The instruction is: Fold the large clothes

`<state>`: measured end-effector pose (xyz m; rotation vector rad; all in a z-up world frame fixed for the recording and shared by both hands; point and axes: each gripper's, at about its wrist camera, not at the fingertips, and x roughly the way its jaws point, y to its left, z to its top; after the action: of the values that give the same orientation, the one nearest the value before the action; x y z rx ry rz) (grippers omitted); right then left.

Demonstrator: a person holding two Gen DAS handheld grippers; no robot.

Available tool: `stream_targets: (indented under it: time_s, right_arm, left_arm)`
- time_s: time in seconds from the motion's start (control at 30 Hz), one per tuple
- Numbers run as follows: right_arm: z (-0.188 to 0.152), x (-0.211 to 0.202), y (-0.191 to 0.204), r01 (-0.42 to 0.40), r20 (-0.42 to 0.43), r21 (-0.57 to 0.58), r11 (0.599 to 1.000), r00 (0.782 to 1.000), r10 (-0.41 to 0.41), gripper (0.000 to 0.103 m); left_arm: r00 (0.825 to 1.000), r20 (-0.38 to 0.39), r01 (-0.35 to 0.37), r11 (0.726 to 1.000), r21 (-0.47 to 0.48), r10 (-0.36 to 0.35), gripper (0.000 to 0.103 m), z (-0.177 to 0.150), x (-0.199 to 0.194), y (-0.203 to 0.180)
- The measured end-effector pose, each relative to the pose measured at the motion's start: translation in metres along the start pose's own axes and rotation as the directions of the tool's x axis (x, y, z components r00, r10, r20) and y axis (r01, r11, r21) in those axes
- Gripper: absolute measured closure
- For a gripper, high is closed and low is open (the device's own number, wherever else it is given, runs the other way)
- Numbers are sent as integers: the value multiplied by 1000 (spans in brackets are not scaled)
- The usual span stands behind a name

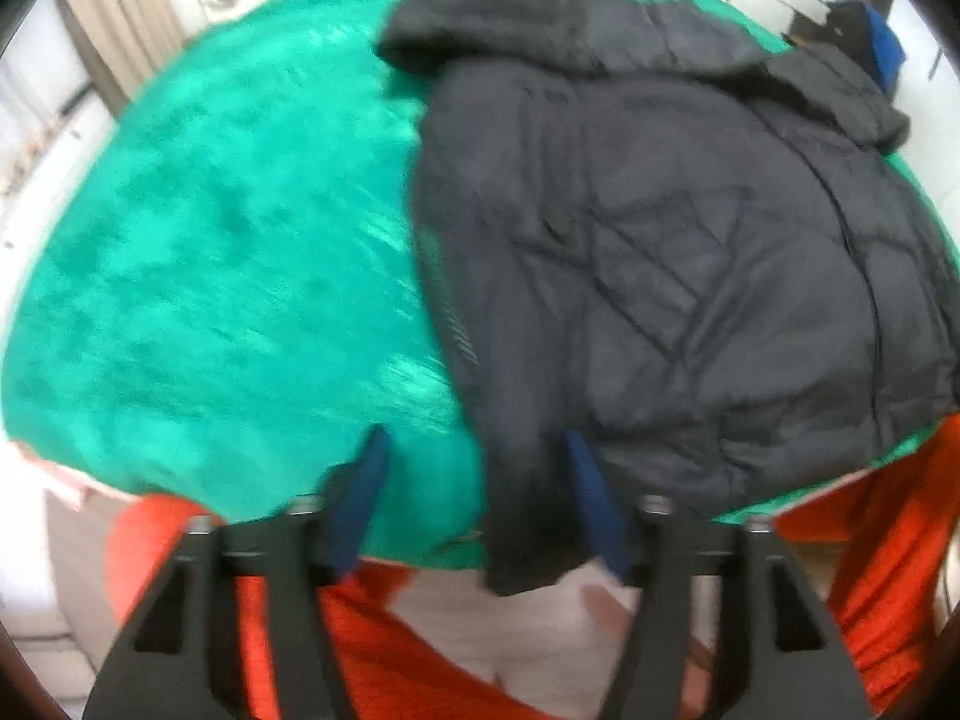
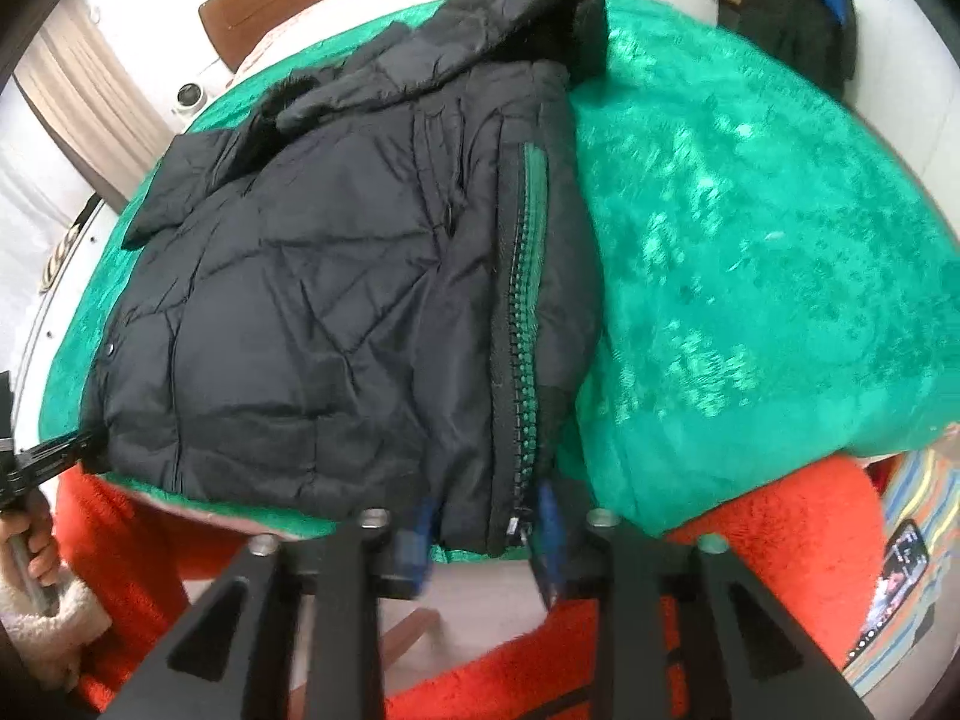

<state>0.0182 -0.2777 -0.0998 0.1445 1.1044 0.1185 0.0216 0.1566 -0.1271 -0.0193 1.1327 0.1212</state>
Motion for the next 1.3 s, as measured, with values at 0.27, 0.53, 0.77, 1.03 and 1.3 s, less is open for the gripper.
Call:
stream_targets:
  time_s: [0.27,0.53,0.77,1.03,1.3]
  right_arm:
    - [13,-58,10,135,283,-40,990,952,-118,20]
    - [4,-62,17,96,317,-43,994,945,-77,16]
    - [-5,-51,21,78,290,-51,996,955,-60,16]
    - [-8,-46,24,77,285,-67,995,957,-55,16]
    - [-14,-41,35,77,270,-99,992,962,-48,16]
  left_arm:
    - [949,308,-34,993,-115,68,4,45,-78,13]
    - [932,361,-52,993,107,10,3,65,-75,-56]
    - [969,200,86,960,267,-143,2,75,-64,-104]
    - [945,299,21,939,343,-130,1,131,-64,-140]
    - [953,265,15,901,433,-144,1,206,3,-202]
